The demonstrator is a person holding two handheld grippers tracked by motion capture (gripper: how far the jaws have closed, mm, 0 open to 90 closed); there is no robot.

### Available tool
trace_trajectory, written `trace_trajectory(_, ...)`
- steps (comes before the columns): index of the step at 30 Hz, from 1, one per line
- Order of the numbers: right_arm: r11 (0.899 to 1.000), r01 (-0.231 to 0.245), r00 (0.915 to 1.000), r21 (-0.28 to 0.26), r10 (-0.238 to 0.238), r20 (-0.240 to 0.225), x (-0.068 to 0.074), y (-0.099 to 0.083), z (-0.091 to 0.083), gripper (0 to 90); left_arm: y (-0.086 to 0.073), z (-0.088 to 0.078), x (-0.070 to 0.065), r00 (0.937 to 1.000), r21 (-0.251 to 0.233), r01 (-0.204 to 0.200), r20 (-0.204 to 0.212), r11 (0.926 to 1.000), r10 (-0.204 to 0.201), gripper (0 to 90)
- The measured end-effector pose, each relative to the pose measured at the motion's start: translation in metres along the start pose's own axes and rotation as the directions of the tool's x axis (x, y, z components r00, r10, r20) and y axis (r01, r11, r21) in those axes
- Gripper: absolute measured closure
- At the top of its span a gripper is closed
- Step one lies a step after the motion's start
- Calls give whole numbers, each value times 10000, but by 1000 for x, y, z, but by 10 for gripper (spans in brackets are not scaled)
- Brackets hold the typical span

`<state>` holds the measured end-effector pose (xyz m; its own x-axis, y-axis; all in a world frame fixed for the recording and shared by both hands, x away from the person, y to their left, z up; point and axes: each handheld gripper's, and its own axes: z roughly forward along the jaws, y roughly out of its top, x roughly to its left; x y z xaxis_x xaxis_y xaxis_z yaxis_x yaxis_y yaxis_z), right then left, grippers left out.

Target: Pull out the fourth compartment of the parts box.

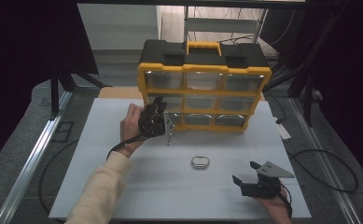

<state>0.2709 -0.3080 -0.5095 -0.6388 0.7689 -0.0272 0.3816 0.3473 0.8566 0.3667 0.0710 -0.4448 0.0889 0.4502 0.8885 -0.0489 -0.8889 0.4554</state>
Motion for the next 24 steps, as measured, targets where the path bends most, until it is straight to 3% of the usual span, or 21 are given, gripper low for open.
trace_trajectory(24, 10000, 7, 10000, -51, -7, 3, 0, 0, -1, 106, 0, -9, 0, 10000, -46, -7, 26, 10000, 7, 681)
